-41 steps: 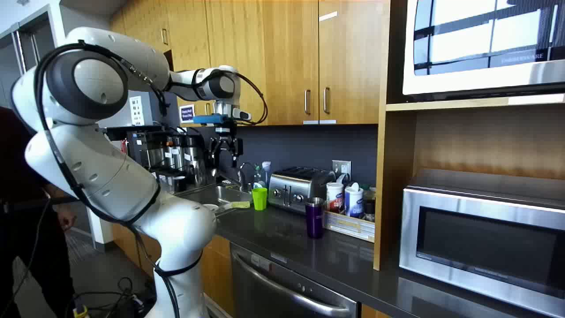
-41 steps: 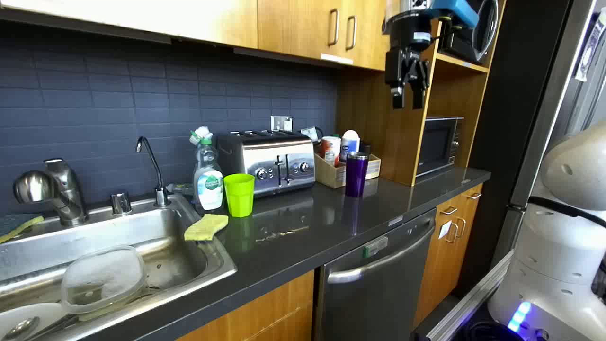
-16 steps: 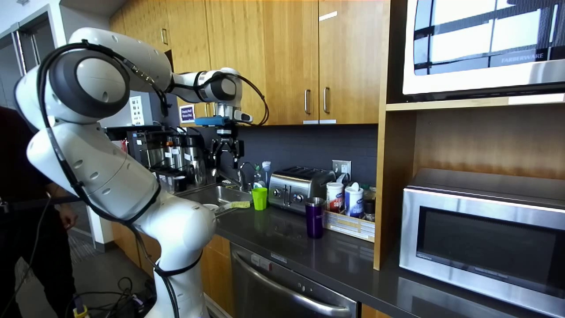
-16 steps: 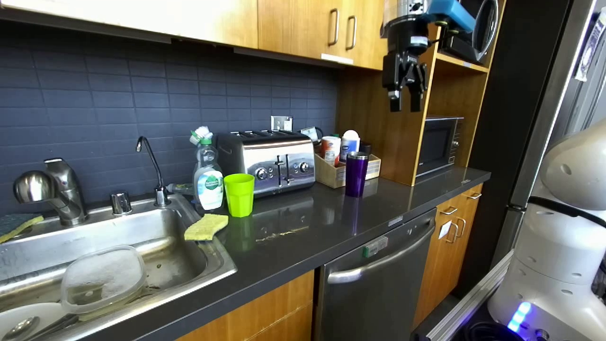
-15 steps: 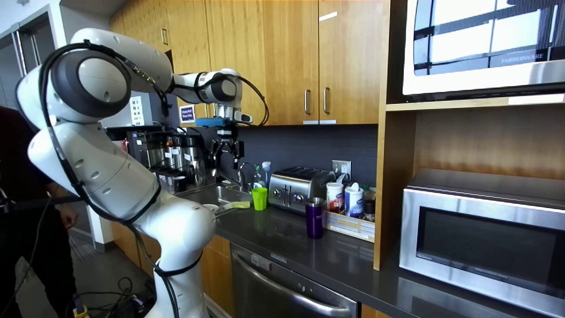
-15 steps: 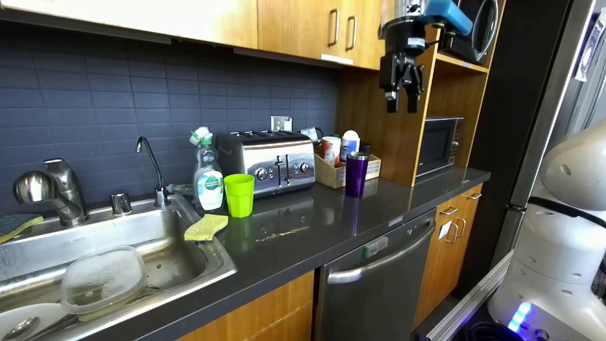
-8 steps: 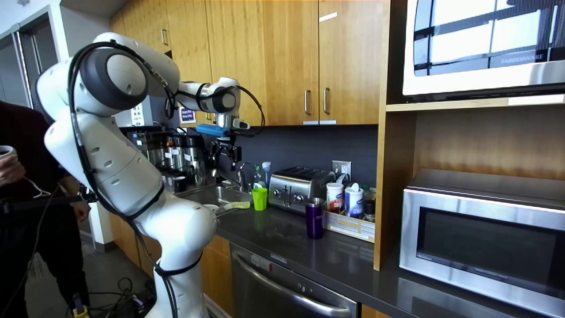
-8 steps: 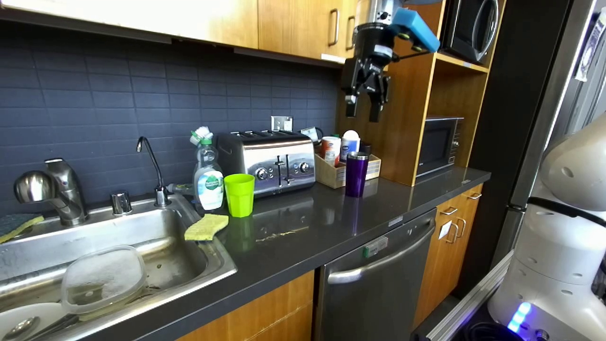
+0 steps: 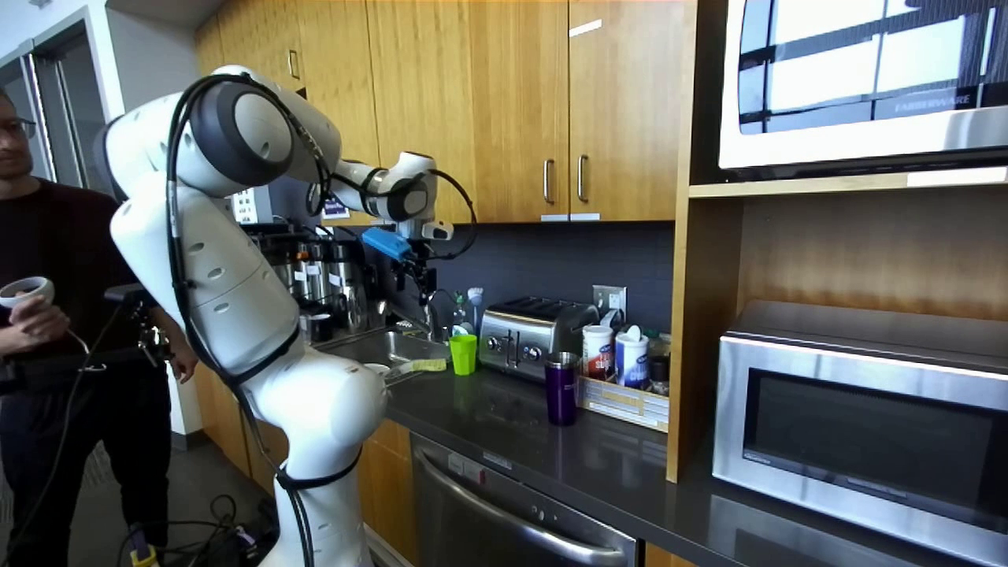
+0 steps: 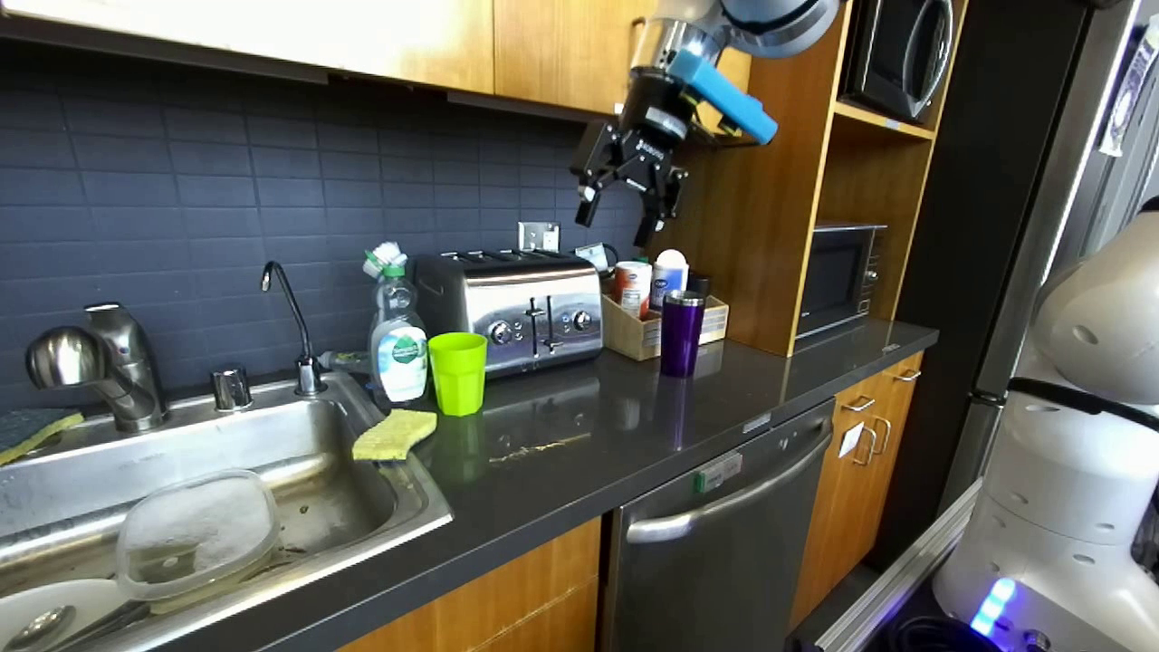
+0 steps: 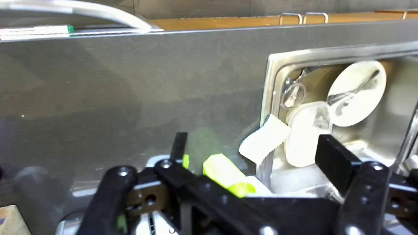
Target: Press a button on the toaster
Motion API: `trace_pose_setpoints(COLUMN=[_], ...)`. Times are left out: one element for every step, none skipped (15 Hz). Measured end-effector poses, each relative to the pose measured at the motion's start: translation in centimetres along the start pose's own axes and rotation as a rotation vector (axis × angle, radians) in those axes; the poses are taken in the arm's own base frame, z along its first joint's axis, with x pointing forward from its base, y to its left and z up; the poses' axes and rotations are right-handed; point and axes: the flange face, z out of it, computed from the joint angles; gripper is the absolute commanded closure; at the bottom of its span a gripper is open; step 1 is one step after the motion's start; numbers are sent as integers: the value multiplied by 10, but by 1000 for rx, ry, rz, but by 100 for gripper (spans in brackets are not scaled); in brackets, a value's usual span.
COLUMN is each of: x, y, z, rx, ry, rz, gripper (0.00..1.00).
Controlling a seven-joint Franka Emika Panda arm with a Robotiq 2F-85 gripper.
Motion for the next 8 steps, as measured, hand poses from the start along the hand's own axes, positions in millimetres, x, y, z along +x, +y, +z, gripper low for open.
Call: trace_pose_setpoints(x=[5,11,17,23,29,35,41,46], y=[0,1,1,1,3,5,7,9], z=[6,12,17,22,27,32,36,41], rx=[5,11,17,24,31,39,46,51], ry=[21,41,59,76,92,109,123,135], rz=[24,50,80,117,158,199,237,267], gripper=[0,0,0,0,0,0,0,0])
